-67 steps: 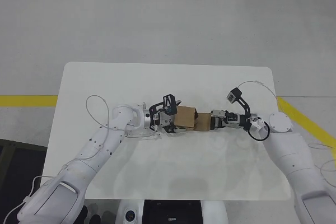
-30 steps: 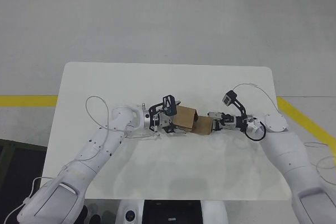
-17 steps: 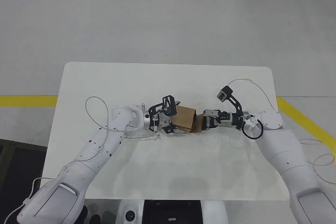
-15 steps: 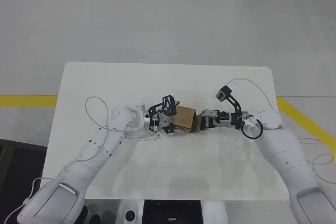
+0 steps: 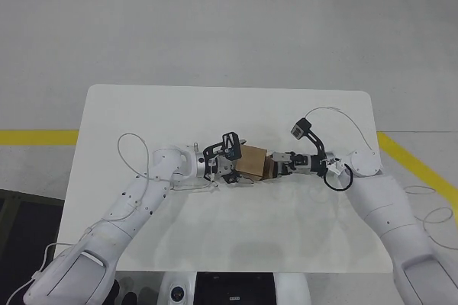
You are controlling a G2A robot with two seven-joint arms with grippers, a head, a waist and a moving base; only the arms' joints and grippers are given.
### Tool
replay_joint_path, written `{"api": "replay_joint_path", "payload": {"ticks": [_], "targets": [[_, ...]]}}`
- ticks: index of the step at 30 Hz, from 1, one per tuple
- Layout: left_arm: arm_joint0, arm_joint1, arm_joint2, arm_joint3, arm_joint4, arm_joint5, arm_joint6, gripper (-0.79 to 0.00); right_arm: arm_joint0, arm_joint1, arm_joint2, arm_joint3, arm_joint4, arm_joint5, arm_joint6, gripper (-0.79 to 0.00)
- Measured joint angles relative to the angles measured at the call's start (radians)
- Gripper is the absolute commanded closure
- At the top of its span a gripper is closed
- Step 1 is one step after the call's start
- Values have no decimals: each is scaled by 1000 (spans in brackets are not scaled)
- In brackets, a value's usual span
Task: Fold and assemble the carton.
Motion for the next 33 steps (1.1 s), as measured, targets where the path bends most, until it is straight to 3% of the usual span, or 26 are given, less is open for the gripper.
{"api": "replay_joint_path", "payload": {"ticks": [3,5,6,11,16,33], "targets": [[0,0,0,0,1,1,-2,-785,1,0,0,9,-5,-4,-4,-674],[0,0,-1,1,1,2,-3,-785,0,-1,-1,12,-7,-6,-6,-551],[0,0,-1,1,2,3,-3,-785,-1,-1,-1,14,-8,-6,-6,-548],[1,0,-2,2,8,8,0,-785,-1,-1,-4,24,-22,-6,-6,-391],[2,1,-3,3,11,8,0,-785,-1,-1,-6,34,-38,-11,-11,-311],[5,0,-5,1,9,3,-3,-785,9,-7,-12,79,-84,-18,-19,-175]]}}
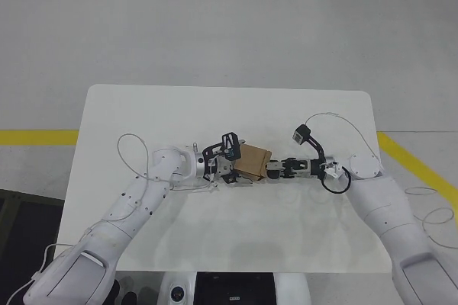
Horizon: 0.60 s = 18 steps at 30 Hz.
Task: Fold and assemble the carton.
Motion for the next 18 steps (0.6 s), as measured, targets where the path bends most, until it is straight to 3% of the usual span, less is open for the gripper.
{"api": "replay_joint_path", "payload": {"ticks": [18], "targets": [[3,0,-3,-1,1,0,-4,-785,4,6,14,-16,-68,17,-16,-83]]}}
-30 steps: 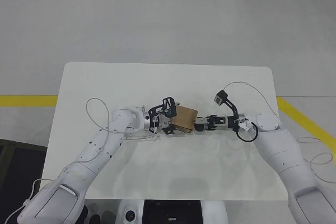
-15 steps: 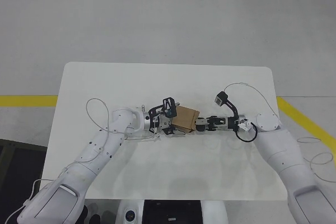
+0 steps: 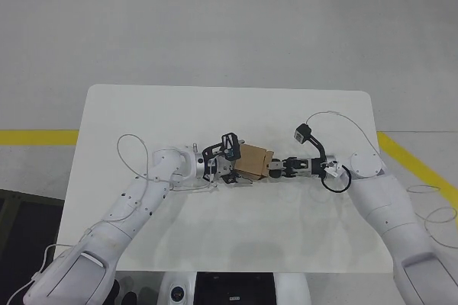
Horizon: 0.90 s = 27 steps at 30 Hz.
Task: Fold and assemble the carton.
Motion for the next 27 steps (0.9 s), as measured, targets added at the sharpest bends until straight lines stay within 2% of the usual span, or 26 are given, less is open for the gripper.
{"api": "replay_joint_path", "payload": {"ticks": [10,13,15,18,21,27], "targets": [[-1,-1,4,-6,6,-2,1,-785,21,-6,-18,-41,-50,31,-12,-43],[-1,-1,5,-7,8,-2,2,-785,27,-7,-19,-41,-55,33,-13,-52],[-2,-2,6,-7,10,-2,3,-785,31,-8,-19,-40,-56,33,-12,-86],[-2,-2,6,-6,10,-2,4,-785,33,-8,-15,-39,-55,26,-11,-206],[-2,-2,7,-5,11,-3,2,-785,28,-5,-4,-39,-46,9,-4,-237],[-2,-1,4,-2,10,-1,1,-785,-1,10,37,-50,-15,-18,12,-179]]}}
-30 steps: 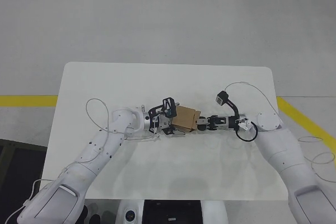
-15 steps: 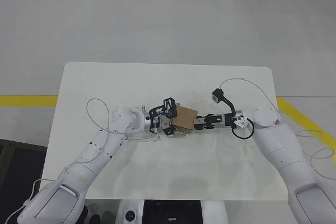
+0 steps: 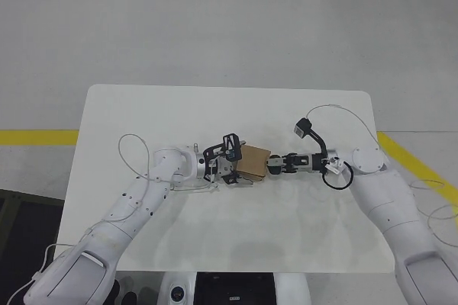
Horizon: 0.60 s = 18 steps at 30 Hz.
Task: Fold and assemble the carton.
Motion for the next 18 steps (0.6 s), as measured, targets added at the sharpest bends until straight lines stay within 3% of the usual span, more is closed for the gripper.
{"api": "replay_joint_path", "payload": {"ticks": [2,4,18], "targets": [[0,0,-1,0,-2,0,-1,-785,-16,6,17,-12,27,2,7,-142],[1,0,-2,0,-3,-1,-2,-785,-26,12,30,-15,30,5,9,0],[-1,-2,3,-6,-8,-2,-10,-785,-19,3,-7,-30,-23,55,-17,0]]}}
